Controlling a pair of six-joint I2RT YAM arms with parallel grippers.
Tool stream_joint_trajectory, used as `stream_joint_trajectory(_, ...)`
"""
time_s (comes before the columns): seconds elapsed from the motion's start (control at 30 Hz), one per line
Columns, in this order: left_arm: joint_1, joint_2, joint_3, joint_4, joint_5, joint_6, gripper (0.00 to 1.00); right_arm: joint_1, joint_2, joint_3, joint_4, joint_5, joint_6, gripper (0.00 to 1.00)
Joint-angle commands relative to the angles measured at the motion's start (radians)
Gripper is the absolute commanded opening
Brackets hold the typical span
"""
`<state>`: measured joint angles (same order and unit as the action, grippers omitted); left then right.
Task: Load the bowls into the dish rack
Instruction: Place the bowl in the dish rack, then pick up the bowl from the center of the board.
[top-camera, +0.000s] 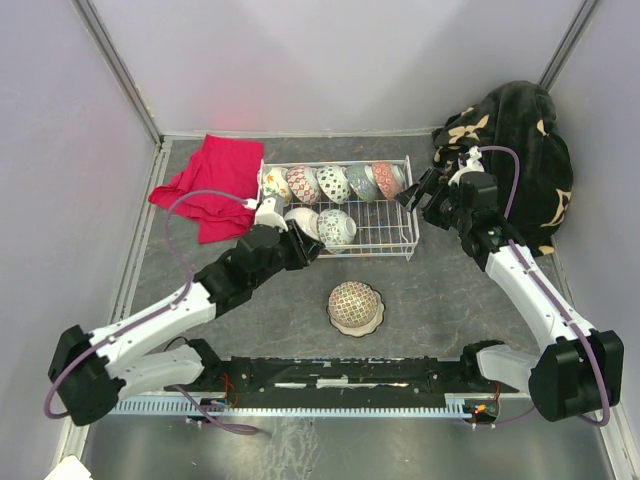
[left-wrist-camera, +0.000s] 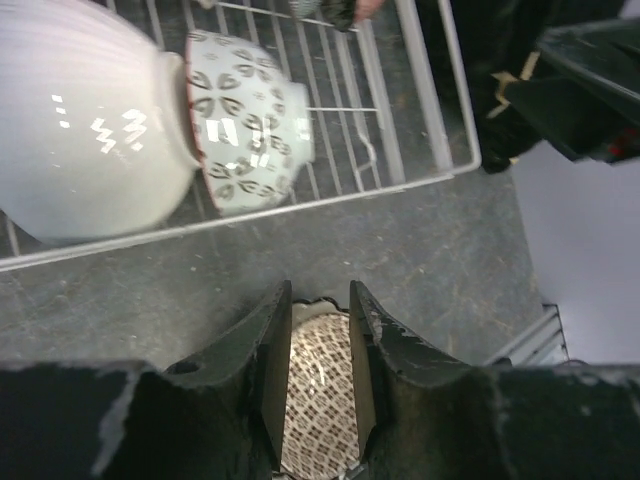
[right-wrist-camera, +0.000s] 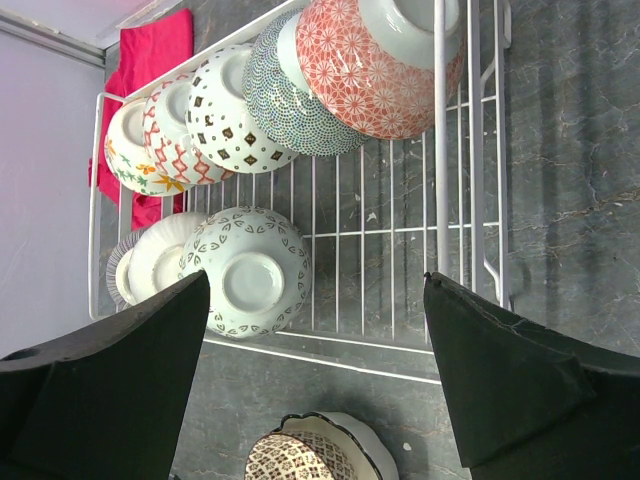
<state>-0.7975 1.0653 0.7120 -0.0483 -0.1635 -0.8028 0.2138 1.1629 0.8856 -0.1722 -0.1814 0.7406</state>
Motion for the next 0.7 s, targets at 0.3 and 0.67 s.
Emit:
stream_joint_trajectory(0.3,-0.374,-0.035,0.06,-0.138,-0.238,0.083,0.71,-0.005,-0.013,0.025,0.037,0.006,-0.004,0.95)
stream_joint_trajectory(0.67,-0.64,0.266,0.218,-0.252,-0.407,0.056,0.71,-0.006,-0.035,0.026,0.015,0.033,-0.01,0.95)
